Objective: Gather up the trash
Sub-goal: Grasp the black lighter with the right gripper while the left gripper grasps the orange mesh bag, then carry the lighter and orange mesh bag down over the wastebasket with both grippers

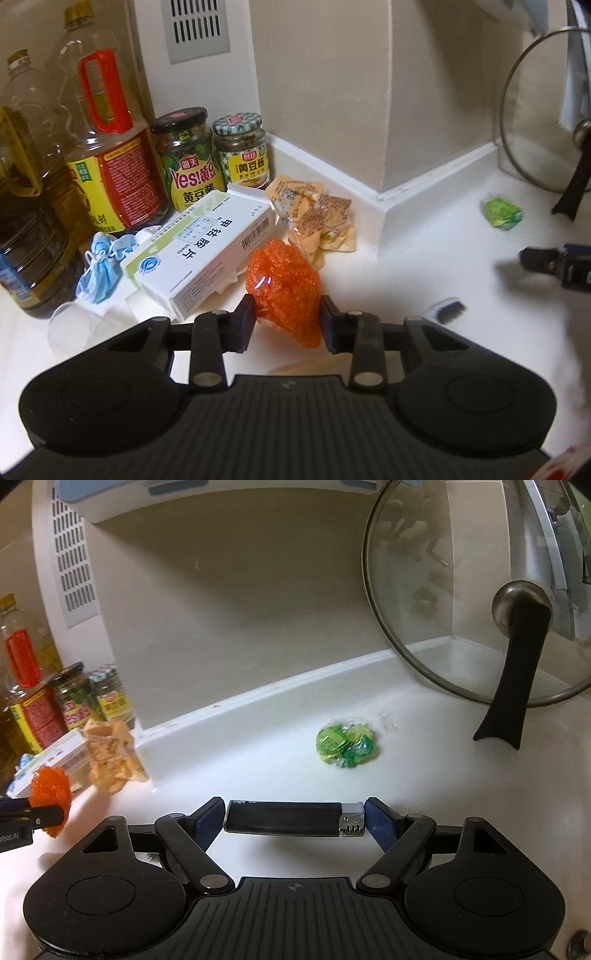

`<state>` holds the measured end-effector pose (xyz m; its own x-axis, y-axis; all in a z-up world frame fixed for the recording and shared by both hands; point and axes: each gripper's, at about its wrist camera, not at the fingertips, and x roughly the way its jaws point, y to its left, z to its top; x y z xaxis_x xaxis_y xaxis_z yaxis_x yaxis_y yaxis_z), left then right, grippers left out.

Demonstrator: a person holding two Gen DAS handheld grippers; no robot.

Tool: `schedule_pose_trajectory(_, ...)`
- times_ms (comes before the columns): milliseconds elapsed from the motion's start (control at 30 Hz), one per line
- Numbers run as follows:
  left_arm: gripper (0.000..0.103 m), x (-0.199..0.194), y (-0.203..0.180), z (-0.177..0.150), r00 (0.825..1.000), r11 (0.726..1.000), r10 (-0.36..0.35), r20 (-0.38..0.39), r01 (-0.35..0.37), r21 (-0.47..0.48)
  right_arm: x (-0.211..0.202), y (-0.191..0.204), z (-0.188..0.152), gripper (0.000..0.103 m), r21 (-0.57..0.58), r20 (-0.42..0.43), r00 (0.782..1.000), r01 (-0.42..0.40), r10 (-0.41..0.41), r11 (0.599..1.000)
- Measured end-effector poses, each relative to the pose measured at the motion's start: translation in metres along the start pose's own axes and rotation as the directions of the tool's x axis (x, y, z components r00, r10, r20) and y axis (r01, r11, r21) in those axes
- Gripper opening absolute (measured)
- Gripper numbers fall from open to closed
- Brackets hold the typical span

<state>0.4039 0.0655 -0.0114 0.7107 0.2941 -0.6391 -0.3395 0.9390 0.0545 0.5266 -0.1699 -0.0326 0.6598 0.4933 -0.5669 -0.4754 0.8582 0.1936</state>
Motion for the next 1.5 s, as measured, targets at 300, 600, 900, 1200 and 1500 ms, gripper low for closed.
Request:
schedule_pose_trajectory(300, 0.033, -0.061, -0.008, -0.031, 0.999, 0.998, -0.042, 0.016, 0.042, -0.053, -0.044, 0.016, -0.027, 0.081, -0.046, -0.015, 0.997, -0.074, 0.074, 0.996)
schedule_pose_trajectory(600, 0.033, -0.126, -0.001, -0.078, 0.99, 0.989, -0.141, 0.031, 0.142, -0.041, -0.114, 0.048, -0.072, 0.081, -0.059, -0.015, 0.997, -0.072, 0.071, 0.996)
schedule_pose_trajectory(900, 0.033, -0.187, 0.031, -0.156, 0.968, 0.968, -0.251, -0.013, 0.251, 0.027, -0.195, 0.094, -0.137, 0.081, 0.016, -0.001, 0.999, -0.034, 0.034, 0.999)
schedule_pose_trajectory(1200, 0.033, -0.204, 0.054, -0.224, 0.951, 0.957, -0.282, -0.126, 0.288, 0.03, -0.23, 0.133, -0.207, 0.081, 0.032, -0.092, 0.995, -0.033, 0.036, 0.999)
schedule_pose_trajectory(1500, 0.033, -0.182, 0.05, -0.258, 0.937, 0.961, -0.272, -0.221, 0.277, -0.011, -0.206, 0.146, -0.246, 0.081, -0.042, -0.206, 0.977, -0.063, 0.053, 0.997)
